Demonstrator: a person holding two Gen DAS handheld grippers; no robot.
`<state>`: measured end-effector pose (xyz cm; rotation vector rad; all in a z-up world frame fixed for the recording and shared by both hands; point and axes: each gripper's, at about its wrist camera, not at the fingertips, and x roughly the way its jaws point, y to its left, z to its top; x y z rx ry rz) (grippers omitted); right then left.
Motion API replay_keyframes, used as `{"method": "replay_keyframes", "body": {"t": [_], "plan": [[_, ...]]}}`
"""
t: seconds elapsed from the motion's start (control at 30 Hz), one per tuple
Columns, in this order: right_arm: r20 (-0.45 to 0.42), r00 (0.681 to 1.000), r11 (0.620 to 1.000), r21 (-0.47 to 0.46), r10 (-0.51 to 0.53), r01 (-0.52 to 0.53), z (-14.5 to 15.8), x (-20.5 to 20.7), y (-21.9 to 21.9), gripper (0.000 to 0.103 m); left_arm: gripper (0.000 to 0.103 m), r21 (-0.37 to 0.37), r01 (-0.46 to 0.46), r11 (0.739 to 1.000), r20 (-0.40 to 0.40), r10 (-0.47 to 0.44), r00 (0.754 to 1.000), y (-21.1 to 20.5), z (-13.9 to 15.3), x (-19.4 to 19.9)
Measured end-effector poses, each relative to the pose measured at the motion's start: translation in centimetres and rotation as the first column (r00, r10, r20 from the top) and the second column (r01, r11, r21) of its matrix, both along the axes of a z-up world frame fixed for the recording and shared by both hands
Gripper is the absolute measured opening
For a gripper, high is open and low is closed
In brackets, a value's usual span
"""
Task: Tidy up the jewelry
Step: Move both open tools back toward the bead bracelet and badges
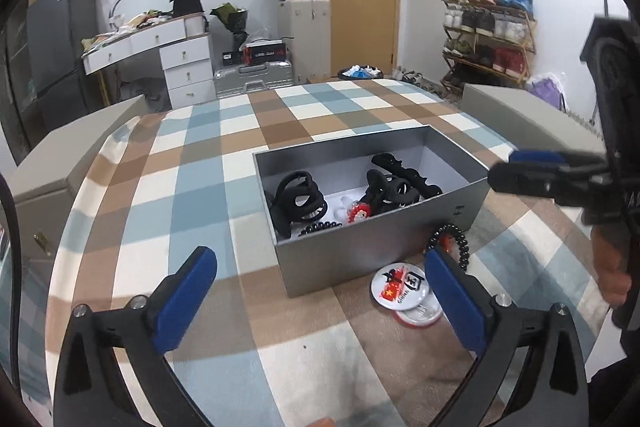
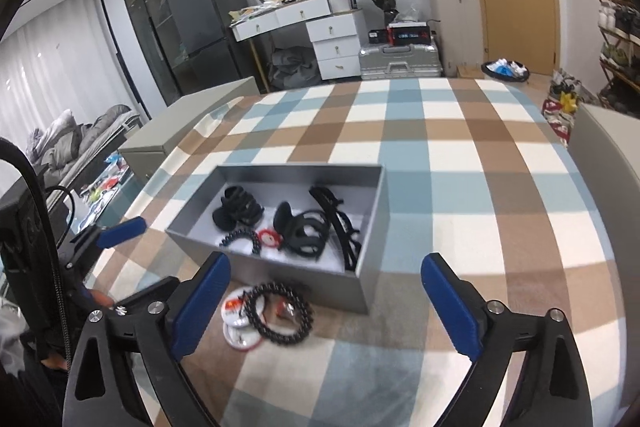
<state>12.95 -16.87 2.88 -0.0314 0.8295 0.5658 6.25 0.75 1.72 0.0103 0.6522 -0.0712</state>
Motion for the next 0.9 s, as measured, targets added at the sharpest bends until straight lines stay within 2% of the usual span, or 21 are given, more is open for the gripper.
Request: {"method": "replay_keyframes", "body": {"t": [0.17, 0.53, 0.57, 0.6, 0.7, 0.9], "plan": [[-0.038, 0.999, 1.000, -0.020, -0.002, 0.001, -1.2, -0.8, -0.6, 0.098, 0.101, -0.047, -0.004, 0.999, -0.012, 0.004, 1.000, -0.2, -0.1, -0.5], [-0.093, 0.993, 0.997, -0.032, 0.070, -0.073, -3.5, -1.8, 0.4, 0.097, 0.101, -0.014, -0.017, 1.000, -0.036, 0.017, 0.999, -0.1, -1.7, -1.0], [-0.098, 0.992, 0.996, -0.031, 0.077, -0.081, -3.6, -1.9, 0.6, 0.095, 0.101, -0.022, -0.028, 0.999, -0.036, 0.028, 0.999, 0.1, -1.7, -1.0], [-0.107, 0.990, 0.995, -0.026, 0.090, -0.094, -3.7, -1.9, 0.8, 0.088, 0.101, -0.032, -0.035, 0.999, -0.037, 0.034, 0.999, 0.3, -1.8, -0.9], [-0.127, 0.983, 0.991, -0.008, 0.129, -0.131, -4.0, -2.0, 1.3, 0.075, 0.101, -0.050, -0.033, 0.998, -0.050, 0.031, 0.998, 0.5, -1.9, -0.8], [-0.151, 0.977, 0.988, 0.010, 0.151, -0.151, -4.6, -1.7, 1.8, 0.067, 0.101, -0.048, -0.023, 0.999, -0.064, 0.020, 0.998, 0.2, -2.1, -0.8]]}}
